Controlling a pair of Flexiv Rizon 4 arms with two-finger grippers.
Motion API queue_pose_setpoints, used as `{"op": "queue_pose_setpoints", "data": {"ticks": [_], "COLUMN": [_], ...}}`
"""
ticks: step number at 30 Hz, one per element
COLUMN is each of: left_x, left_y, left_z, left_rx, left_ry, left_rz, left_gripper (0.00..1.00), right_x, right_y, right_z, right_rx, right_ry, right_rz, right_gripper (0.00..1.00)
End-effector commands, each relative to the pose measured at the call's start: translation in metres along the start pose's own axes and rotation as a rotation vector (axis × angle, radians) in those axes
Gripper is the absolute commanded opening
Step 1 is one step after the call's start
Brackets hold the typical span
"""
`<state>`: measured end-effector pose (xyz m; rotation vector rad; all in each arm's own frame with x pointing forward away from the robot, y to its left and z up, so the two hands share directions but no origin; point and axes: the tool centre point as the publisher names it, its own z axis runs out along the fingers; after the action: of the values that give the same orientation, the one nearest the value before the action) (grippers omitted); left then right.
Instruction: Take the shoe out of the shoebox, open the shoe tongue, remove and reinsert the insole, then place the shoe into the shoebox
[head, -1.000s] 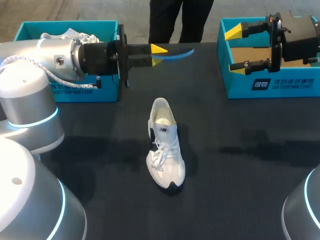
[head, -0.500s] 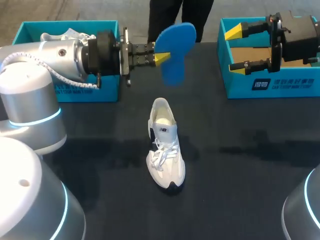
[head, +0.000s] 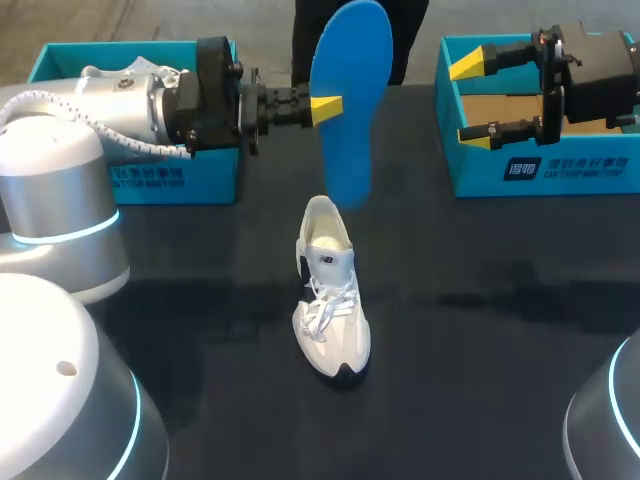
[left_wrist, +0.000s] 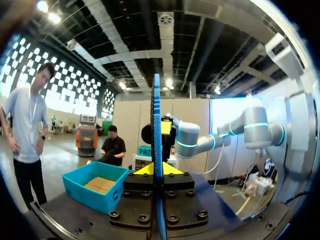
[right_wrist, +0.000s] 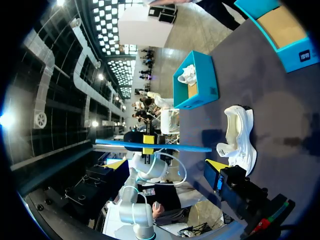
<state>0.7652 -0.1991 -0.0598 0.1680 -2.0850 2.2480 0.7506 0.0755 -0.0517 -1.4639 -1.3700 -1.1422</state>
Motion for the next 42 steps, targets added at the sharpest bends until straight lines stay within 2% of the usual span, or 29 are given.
{"op": "queue_pose_setpoints", "data": {"ticks": [1,2,3,7,13,18,27,36,42], "left_x": [-0.003,-0.005,-0.005,-0.006,-0.007,-0.006,-0.009,-0.009,-0.010], "left_y": [0.002,0.004,0.005,0.006,0.012,0.015,0.027,0.029,0.030], "left_z": [0.001,0.001,0.001,0.001,0.003,0.002,-0.001,0.001,0.003], "left_rx": [-0.022,-0.001,-0.018,0.038,0.035,0.073,0.074,0.072,0.072], "left_ry": [0.009,-0.010,-0.007,-0.007,-0.006,0.004,0.004,0.061,0.084], "left_rz": [-0.573,-0.631,-0.690,-0.817,-1.023,-1.137,-1.288,-1.339,-1.346], "left_gripper": [0.00,0.00,0.00,0.00,0.00,0.00,0.00,0.00,0.00], "right_x": [0.000,0.000,0.000,0.000,0.000,0.000,0.000,0.017,0.034], "right_y": [0.002,0.002,0.002,0.002,0.002,0.002,0.002,-0.006,-0.011], "right_z": [0.001,0.001,0.001,0.001,0.001,0.001,0.001,0.006,0.009], "right_rx": [0.002,0.002,0.002,0.002,0.002,0.002,0.002,-0.070,-0.078], "right_ry": [-0.002,-0.002,-0.002,-0.002,-0.002,-0.002,-0.002,-0.183,-0.312], "right_rz": [0.001,0.001,0.001,0.001,0.001,0.001,0.001,-0.007,-0.007], "right_gripper": [1.00,1.00,1.00,1.00,1.00,1.00,1.00,1.00,1.00]}}
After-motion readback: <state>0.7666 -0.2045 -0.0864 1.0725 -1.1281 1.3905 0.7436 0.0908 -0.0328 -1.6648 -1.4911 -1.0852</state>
